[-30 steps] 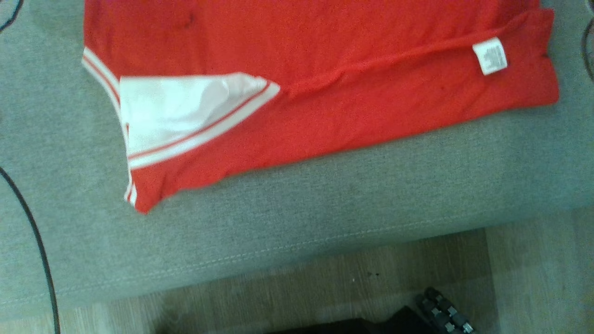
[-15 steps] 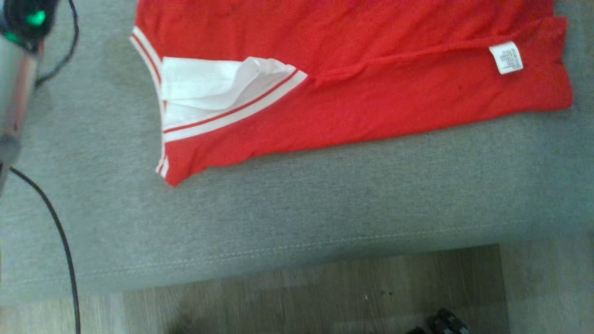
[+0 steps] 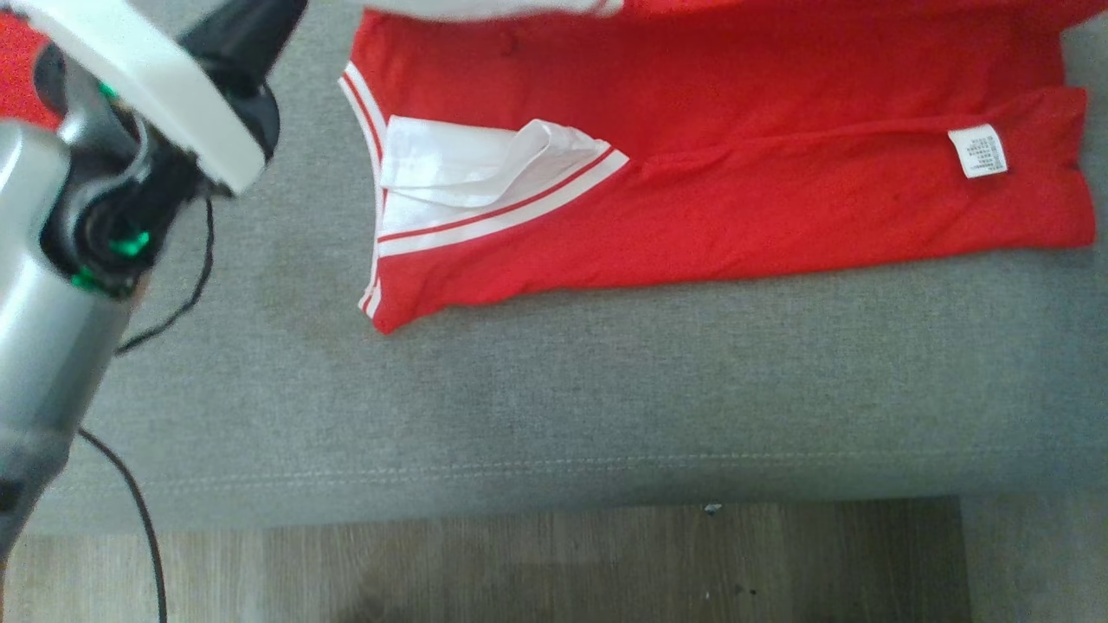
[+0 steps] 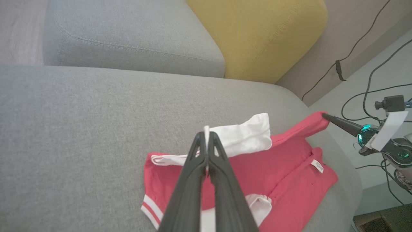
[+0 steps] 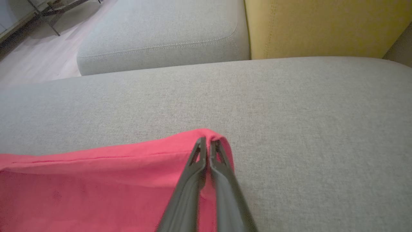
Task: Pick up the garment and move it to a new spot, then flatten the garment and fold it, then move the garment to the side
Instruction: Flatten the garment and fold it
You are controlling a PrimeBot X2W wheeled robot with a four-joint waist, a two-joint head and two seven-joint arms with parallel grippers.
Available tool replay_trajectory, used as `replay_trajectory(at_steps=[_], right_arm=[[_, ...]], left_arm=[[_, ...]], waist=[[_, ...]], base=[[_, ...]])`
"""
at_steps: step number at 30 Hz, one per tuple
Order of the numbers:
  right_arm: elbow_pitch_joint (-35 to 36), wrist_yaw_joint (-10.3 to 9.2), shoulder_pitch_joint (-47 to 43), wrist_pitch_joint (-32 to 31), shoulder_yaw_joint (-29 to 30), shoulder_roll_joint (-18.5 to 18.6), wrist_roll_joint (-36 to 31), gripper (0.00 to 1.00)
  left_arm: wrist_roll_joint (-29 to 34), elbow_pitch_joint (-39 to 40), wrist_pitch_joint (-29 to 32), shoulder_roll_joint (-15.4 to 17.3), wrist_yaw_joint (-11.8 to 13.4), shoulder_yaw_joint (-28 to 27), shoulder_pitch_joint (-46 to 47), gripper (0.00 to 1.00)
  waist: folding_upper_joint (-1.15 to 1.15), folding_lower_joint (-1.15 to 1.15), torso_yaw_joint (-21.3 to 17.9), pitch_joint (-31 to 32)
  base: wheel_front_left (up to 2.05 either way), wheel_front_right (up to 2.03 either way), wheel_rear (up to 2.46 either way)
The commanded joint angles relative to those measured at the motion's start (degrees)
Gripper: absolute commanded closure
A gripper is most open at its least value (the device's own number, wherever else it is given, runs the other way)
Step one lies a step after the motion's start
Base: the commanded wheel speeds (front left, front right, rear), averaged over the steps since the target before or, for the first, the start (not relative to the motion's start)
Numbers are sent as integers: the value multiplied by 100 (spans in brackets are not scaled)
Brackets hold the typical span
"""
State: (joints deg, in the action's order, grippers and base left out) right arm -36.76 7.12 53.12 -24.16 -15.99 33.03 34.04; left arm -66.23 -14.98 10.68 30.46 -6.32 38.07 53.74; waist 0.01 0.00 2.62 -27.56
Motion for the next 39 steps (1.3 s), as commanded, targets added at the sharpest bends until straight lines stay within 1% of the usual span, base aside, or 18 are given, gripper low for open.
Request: replay_trajectory(at_steps=[1,2,3,5,10,14,18,21,23,26,27,28,29,31,34,37,39], right_arm=[[450,36,-377,-77,68,223,65,100],[450,36,-377,-77,68,223,65,100],[618,36,-590,-159,106,290,39,100],[766,36,-804,-257,166,338,28,100],[1043,36,-1318,-517,405,423,1,100],[1207,36,-1668,-746,553,415,-50,100],[1363,36,-1874,-839,646,406,-265,100],[1485,36,-1945,-930,667,344,-419,100],[1519,36,-1954,-949,688,314,-465,100],[1589,36,-1973,-981,718,241,-612,100],[1597,36,-1980,-997,718,230,-674,93],[1596,36,-1987,-1000,724,208,-724,34],[1598,36,-1991,-964,762,180,-779,0],[1630,36,-2013,-857,815,117,-872,0],[1779,36,-2071,-539,942,1,-1018,0],[2056,36,-2224,-85,1038,-79,-1342,0],[2260,36,-2388,338,1231,-213,-1568,0]], left_arm=[[-112,439,47,419,100,-272,-122,100],[-112,439,47,419,100,-272,-122,100],[-137,643,32,498,168,-271,-321,100],[-183,815,48,555,233,-251,-517,100],[-267,1147,53,674,338,-217,-905,100],[-292,1356,83,771,427,-169,-1151,100],[-233,1453,166,827,526,-36,-1335,100],[-44,1463,154,872,585,79,-1398,100],[-9,1449,142,857,605,108,-1418,100],[-35,1357,213,776,707,190,-1492,100],[-14,1330,179,747,753,189,-1498,91],[16,1300,147,713,795,200,-1507,46],[36,1282,139,683,823,230,-1532,0],[64,1250,49,608,920,239,-1600,0],[108,1233,-335,464,1067,150,-1791,0],[316,1294,-969,347,1292,22,-2061,0],[671,1331,-1485,312,1548,-5,-2252,0]], waist=[[-1,0,64,71],[-1,0,64,71],[-1,0,73,90],[-1,0,84,108],[-1,0,94,188],[-1,0,92,222],[-1,0,105,191],[-1,0,117,148],[-1,0,121,134],[-1,0,133,120],[-1,0,133,126],[-1,0,128,149],[-1,0,123,173],[-1,0,111,249],[-1,0,68,399],[-1,0,35,554],[-1,0,37,652]], base=[[0,0,0],[0,0,0],[0,0,0],[0,0,0],[0,0,0],[0,0,0],[0,0,0],[0,0,0],[0,0,0],[0,0,0],[0,0,0],[0,0,0],[0,0,0],[0,0,0],[0,0,0],[0,0,0],[0,0,0]])
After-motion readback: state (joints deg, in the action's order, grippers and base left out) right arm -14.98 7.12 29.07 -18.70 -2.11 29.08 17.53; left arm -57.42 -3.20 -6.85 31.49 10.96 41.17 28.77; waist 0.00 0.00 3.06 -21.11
